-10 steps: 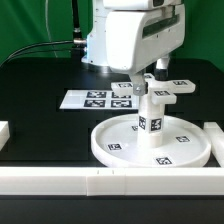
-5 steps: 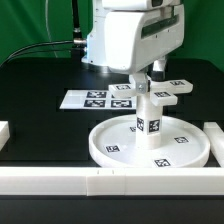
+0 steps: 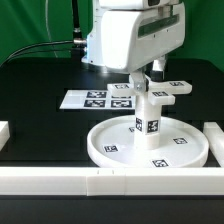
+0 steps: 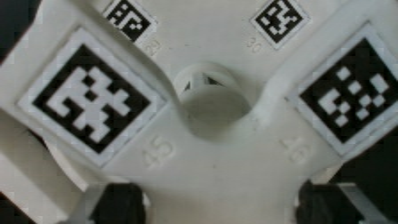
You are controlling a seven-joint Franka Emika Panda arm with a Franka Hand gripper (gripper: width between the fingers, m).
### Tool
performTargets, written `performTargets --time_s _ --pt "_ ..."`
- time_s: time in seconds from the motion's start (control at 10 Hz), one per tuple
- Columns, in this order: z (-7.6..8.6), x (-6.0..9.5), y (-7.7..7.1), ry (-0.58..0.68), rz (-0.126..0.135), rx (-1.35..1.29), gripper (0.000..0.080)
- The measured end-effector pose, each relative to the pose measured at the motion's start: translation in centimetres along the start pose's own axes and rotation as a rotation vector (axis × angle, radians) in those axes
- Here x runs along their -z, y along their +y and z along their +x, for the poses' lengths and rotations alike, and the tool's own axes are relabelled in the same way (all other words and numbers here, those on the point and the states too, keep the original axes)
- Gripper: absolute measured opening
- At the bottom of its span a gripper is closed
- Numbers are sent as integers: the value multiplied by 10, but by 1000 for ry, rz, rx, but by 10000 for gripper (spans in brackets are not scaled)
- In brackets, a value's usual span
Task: Assemble round table
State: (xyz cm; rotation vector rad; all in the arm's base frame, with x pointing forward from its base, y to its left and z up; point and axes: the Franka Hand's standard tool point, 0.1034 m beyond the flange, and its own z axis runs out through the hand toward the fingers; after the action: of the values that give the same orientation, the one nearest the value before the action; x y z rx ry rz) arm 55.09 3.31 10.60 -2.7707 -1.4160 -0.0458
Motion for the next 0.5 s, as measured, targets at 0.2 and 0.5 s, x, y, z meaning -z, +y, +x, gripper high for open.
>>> performTargets --time_s 0.2,0.5 --pt "0 0 0 2 2 -164 422" --pt "-3 0 -1 15 3 -463 422"
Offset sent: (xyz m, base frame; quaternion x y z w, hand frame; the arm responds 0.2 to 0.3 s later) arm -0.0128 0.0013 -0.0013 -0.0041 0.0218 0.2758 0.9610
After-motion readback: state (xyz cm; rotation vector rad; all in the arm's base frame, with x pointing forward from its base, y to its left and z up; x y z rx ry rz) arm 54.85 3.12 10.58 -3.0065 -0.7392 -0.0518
